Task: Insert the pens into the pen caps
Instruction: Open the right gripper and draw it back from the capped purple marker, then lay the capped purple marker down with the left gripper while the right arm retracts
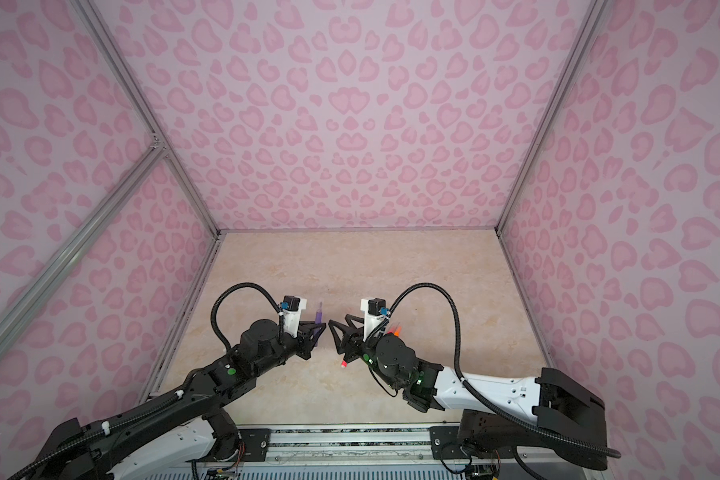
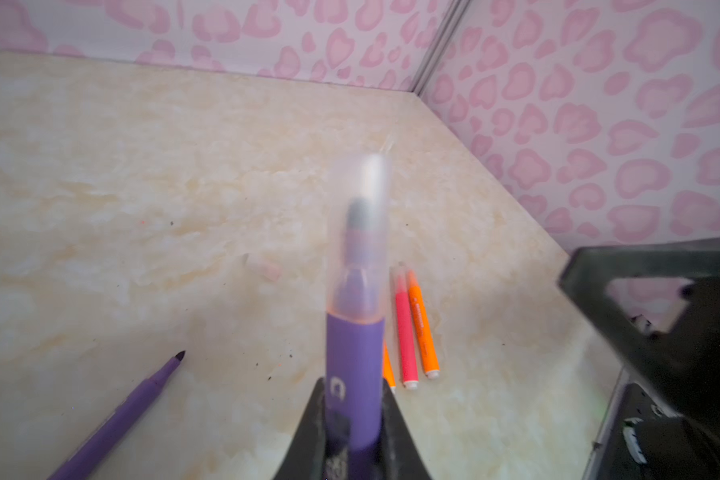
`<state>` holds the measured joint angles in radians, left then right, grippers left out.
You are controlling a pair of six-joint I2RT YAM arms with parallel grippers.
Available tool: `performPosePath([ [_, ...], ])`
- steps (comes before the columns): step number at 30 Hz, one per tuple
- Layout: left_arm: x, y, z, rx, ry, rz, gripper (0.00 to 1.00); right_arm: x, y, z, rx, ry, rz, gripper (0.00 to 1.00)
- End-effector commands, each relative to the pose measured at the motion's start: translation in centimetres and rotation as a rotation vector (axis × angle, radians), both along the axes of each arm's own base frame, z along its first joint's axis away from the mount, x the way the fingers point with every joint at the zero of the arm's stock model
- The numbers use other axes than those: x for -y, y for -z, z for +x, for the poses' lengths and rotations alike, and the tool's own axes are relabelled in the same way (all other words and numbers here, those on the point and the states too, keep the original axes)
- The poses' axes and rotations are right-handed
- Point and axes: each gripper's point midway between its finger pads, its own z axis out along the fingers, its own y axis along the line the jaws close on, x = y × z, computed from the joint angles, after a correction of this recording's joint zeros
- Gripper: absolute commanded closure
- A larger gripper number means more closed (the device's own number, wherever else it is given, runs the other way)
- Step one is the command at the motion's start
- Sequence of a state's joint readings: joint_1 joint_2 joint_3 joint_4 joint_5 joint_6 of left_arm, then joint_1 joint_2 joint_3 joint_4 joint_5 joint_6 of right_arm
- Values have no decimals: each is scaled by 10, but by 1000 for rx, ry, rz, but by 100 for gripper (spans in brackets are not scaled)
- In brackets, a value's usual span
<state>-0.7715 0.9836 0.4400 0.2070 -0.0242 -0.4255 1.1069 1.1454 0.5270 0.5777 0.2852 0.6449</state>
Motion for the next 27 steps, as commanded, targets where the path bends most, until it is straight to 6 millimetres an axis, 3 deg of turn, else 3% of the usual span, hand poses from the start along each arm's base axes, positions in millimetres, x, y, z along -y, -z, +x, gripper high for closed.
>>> performPosePath([
  [1,-4,26,4,-65,-54,47,97,44,33,19,-99,168,-115,43],
  [7,1,78,-1,-171,-54,200,97,142,43,36,-100,480,-175,42],
  [11,17,89,0,-178,-34,290,97,202,41,37,-91,658,-255,40],
  [15,31,108,6,-211,-26,367,97,253,53,34,-94,803,-306,37],
  [23,35,141,21,-252,-67,484,97,314,97,36,-173,947,-312,33],
  [27,48,143,16,-277,-7,473,97,320,104,42,-221,943,-282,33],
])
